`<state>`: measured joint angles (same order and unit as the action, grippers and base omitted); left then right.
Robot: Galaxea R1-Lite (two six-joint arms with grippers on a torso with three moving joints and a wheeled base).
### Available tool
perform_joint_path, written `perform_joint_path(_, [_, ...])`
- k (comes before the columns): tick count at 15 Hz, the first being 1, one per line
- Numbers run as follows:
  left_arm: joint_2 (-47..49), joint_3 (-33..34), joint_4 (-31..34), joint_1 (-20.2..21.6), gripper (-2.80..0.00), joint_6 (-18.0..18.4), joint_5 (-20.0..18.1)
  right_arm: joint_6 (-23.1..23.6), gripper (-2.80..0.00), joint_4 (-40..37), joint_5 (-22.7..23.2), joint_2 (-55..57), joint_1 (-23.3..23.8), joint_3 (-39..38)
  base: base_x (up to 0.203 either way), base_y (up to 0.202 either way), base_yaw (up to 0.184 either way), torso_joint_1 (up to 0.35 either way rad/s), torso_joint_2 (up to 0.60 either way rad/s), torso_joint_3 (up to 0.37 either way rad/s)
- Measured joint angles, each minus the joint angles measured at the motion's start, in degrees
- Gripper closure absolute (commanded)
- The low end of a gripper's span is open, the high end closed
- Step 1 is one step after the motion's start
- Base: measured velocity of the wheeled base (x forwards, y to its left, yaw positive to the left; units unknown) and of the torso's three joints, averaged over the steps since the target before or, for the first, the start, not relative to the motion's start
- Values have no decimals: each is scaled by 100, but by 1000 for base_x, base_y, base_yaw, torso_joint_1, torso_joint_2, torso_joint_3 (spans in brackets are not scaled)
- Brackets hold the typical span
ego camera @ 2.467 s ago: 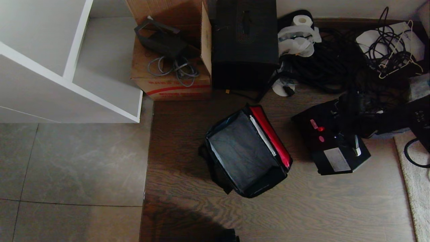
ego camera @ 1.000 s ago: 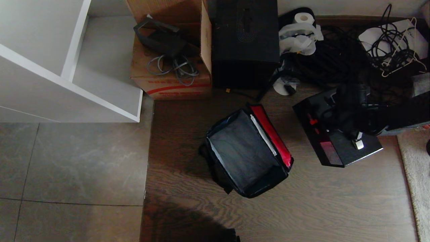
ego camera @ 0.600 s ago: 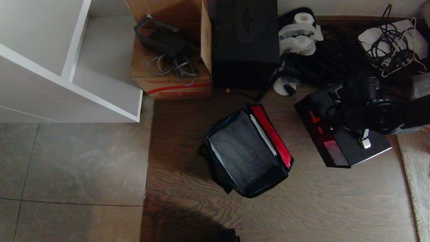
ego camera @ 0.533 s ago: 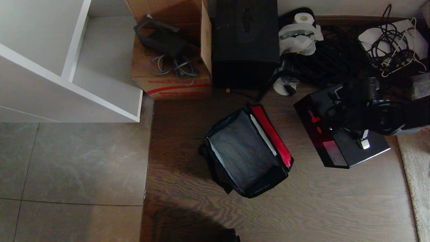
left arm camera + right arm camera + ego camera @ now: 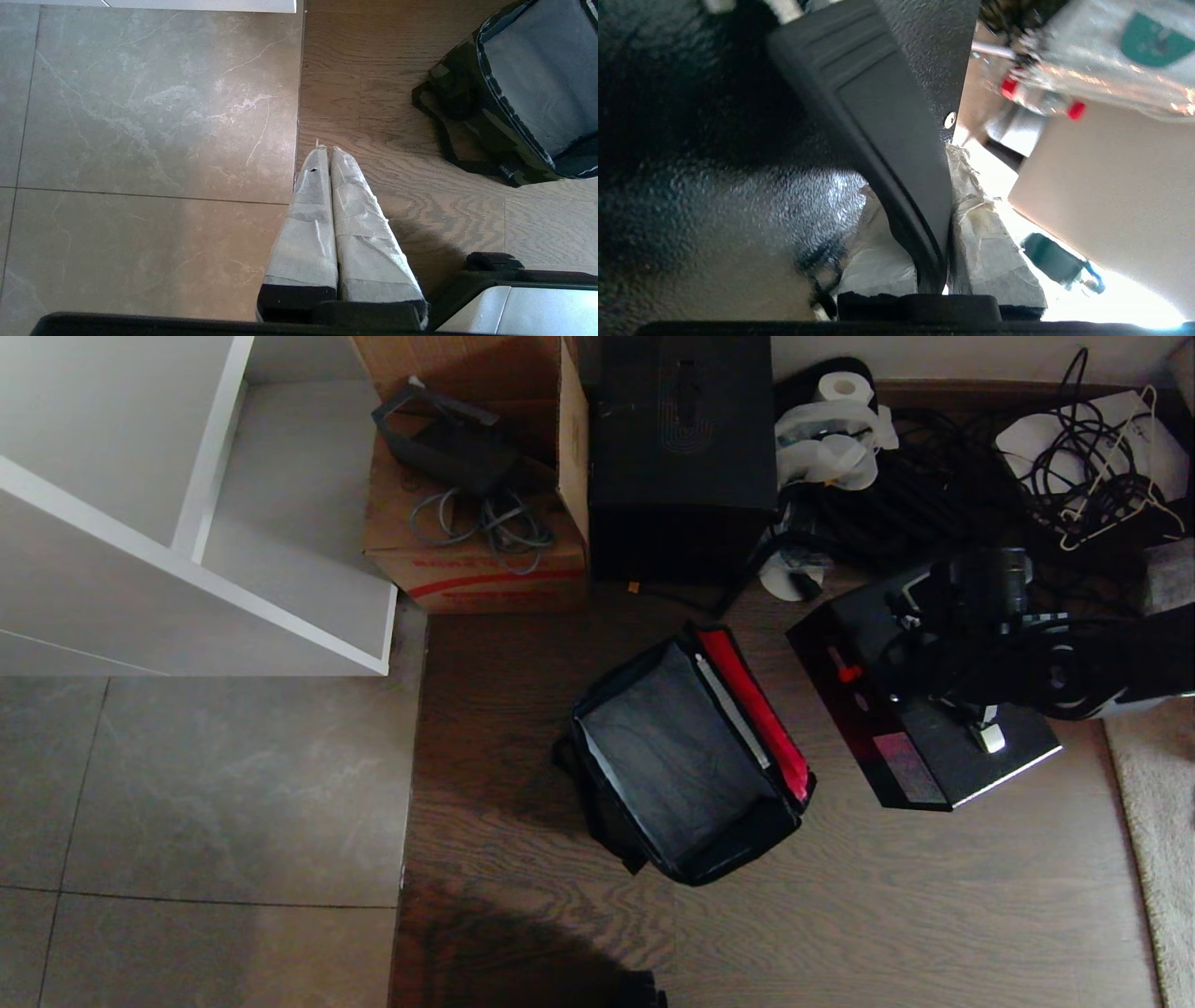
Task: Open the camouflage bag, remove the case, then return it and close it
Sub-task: Place the black box back
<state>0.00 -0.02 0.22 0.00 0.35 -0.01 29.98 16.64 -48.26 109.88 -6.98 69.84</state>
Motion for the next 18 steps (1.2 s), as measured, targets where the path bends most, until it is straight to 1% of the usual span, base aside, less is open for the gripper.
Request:
perform_joint_path(4, [0, 0, -1, 0, 0, -1, 1, -24, 0, -186, -13, -202, -277, -49, 0, 0, 0, 0, 0, 0])
perform_joint_path(7, [0, 0, 3, 0, 0, -2, -1, -179, 0, -186, -7, -355, -452, -66, 0, 0, 0, 0, 0, 0])
perform_joint_path(11, [0, 0, 8, 0, 0, 0, 1, -207, 0, -391, 0, -476, -528, -107, 0, 0, 0, 0, 0, 0])
perform_joint_path(18, [0, 0, 2, 0, 0, 0, 1, -229, 0, -360, 15, -466, -600, -146, 0, 0, 0, 0, 0, 0])
